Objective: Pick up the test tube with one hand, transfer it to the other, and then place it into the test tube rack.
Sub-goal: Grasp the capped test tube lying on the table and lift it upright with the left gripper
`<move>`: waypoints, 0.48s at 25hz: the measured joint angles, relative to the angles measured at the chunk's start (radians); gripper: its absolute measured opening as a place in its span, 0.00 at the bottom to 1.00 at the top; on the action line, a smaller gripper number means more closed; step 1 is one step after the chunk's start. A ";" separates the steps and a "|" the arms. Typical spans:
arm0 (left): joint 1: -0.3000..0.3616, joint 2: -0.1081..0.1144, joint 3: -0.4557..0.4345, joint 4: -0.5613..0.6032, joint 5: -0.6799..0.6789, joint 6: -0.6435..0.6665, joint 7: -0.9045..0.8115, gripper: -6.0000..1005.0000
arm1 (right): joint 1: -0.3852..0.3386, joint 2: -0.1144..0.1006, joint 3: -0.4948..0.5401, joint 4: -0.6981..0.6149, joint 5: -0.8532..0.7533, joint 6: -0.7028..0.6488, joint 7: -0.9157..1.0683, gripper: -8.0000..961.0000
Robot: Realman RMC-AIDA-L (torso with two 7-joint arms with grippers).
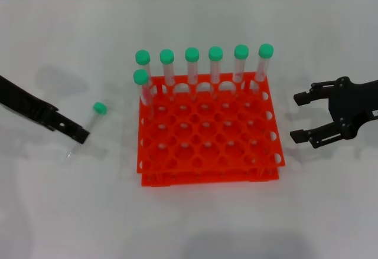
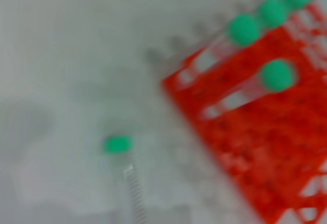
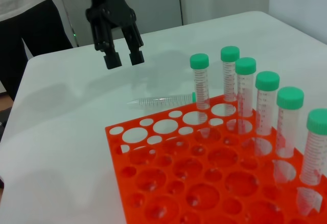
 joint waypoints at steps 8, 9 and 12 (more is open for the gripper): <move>-0.030 -0.030 0.082 -0.016 0.154 -0.044 -0.043 0.87 | 0.003 0.005 -0.001 -0.001 0.000 0.000 -0.001 0.90; -0.031 -0.035 0.092 -0.023 0.162 -0.057 -0.049 0.87 | 0.003 0.006 -0.001 -0.001 0.000 0.000 -0.002 0.90; -0.031 -0.044 0.103 -0.047 0.171 -0.099 -0.060 0.87 | -0.001 0.009 -0.002 -0.001 0.000 0.000 -0.005 0.90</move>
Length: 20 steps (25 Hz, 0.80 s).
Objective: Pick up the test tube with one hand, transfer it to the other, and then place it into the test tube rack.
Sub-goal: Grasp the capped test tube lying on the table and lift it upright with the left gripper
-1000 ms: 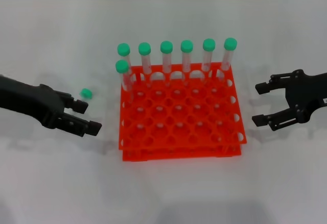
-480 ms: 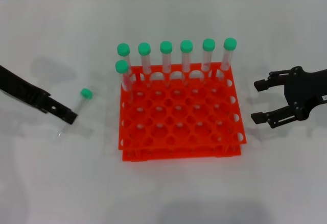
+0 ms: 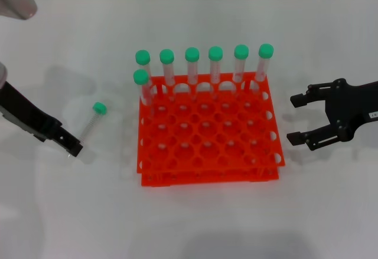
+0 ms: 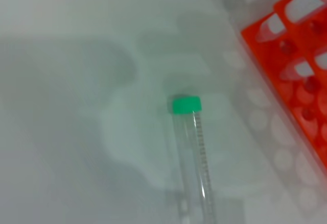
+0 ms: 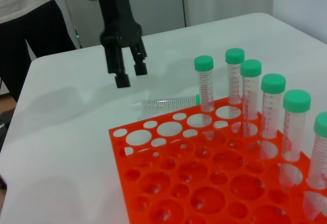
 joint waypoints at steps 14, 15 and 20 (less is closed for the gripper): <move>-0.003 -0.048 0.028 -0.092 0.052 -0.130 -0.039 0.87 | -0.003 0.007 0.000 0.001 -0.015 0.005 -0.008 0.90; -0.002 -0.050 0.028 -0.092 0.052 -0.134 -0.042 0.87 | -0.003 0.007 0.000 0.001 -0.017 0.007 -0.008 0.90; -0.003 -0.055 0.028 -0.092 0.044 -0.141 -0.043 0.81 | -0.004 0.008 0.000 0.001 -0.022 0.012 -0.008 0.90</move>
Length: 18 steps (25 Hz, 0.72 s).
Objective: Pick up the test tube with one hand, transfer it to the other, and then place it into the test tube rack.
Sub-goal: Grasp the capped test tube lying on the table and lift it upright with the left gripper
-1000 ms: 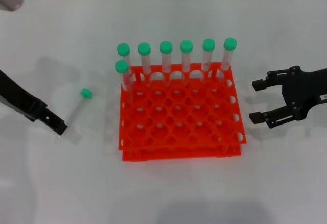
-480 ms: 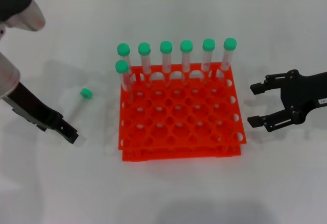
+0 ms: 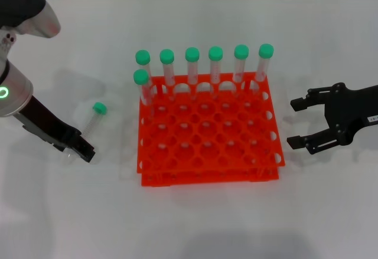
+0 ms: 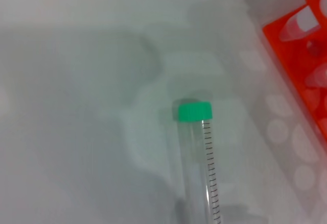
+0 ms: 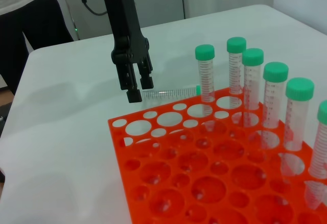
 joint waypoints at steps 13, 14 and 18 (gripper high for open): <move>0.003 -0.002 0.001 -0.004 0.007 -0.011 -0.012 0.50 | 0.000 0.002 0.000 0.000 -0.001 0.000 -0.001 0.89; 0.003 -0.001 0.001 -0.009 0.007 -0.013 -0.012 0.46 | 0.000 0.003 0.000 0.000 -0.001 0.000 -0.001 0.89; 0.000 0.007 0.001 -0.046 0.009 -0.025 -0.013 0.39 | 0.000 0.003 0.000 0.000 -0.001 -0.001 -0.002 0.89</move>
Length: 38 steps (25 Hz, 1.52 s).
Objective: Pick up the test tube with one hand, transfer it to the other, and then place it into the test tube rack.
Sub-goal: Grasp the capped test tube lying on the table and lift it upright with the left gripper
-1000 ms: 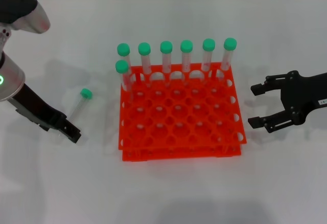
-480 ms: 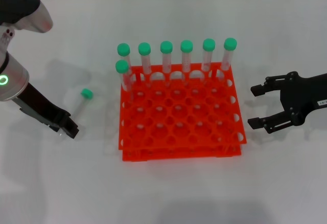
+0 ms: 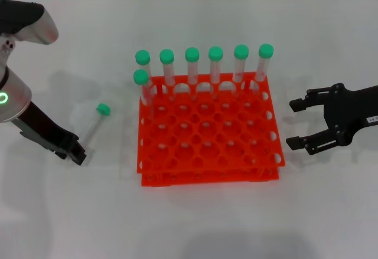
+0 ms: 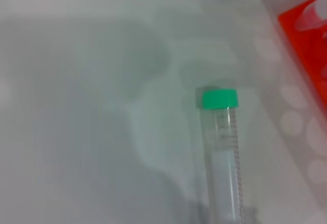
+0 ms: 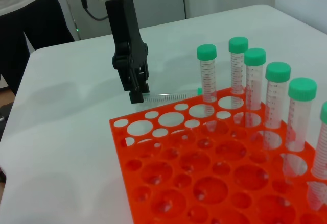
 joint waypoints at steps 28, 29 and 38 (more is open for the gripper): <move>-0.002 0.003 0.009 -0.025 -0.002 -0.051 0.002 0.24 | 0.004 0.003 0.000 0.000 -0.002 0.004 0.002 0.89; -0.001 0.003 0.007 -0.023 -0.001 -0.054 0.002 0.22 | 0.002 0.003 0.001 0.000 -0.002 0.005 0.002 0.89; 0.055 0.000 -0.008 0.222 -0.074 0.026 -0.003 0.19 | -0.007 -0.005 0.008 0.000 -0.001 0.007 0.002 0.89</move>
